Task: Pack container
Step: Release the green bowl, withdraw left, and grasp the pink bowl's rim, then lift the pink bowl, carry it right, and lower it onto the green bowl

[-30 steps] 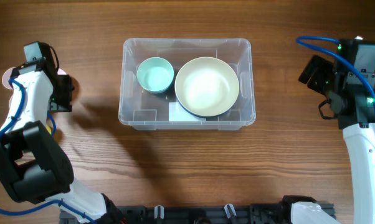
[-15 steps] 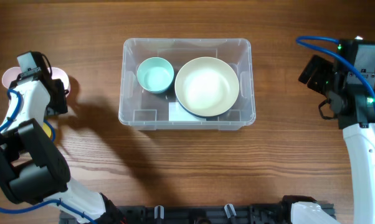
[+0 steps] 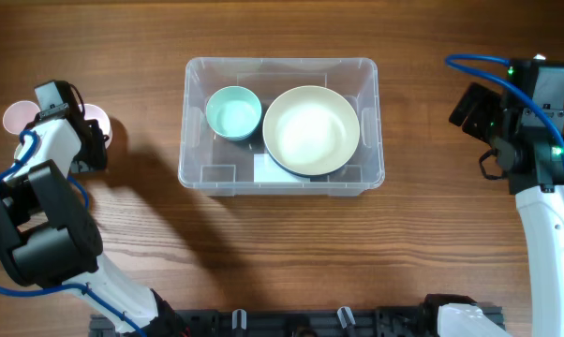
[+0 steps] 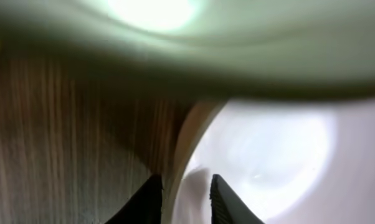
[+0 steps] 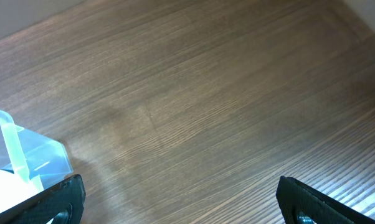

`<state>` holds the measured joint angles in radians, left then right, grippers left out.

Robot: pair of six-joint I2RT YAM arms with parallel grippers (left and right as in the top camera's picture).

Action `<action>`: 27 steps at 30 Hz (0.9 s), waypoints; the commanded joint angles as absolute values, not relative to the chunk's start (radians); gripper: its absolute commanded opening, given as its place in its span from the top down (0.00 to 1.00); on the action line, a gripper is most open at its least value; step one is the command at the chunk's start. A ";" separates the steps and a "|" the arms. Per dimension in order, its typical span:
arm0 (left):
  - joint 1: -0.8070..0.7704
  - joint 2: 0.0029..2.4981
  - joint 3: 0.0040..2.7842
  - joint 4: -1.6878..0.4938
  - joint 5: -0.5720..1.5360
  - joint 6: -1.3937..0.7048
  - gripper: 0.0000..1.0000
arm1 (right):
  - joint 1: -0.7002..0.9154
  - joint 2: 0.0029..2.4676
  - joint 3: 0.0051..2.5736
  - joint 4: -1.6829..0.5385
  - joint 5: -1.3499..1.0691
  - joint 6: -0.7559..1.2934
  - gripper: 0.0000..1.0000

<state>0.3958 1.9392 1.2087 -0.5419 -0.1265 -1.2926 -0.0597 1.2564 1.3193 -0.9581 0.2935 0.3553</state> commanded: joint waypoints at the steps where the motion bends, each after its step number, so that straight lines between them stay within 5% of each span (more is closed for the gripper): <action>1: 0.400 1.945 1.199 -0.542 -0.093 -1.299 0.76 | -0.060 1.254 1.331 -0.958 0.314 0.367 0.00; 7: 0.400 1.927 1.199 -0.550 -0.094 -1.299 0.96 | -0.060 1.254 1.331 -0.958 0.314 0.367 0.00; 27: 0.392 1.812 1.199 -0.635 -0.150 -1.275 0.96 | -0.060 1.254 1.331 -0.957 0.314 0.367 0.00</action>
<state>0.3958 1.8599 1.2068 -0.6289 -0.1310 -1.2922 -0.0597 1.2564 1.3193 -0.9577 0.2935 0.3553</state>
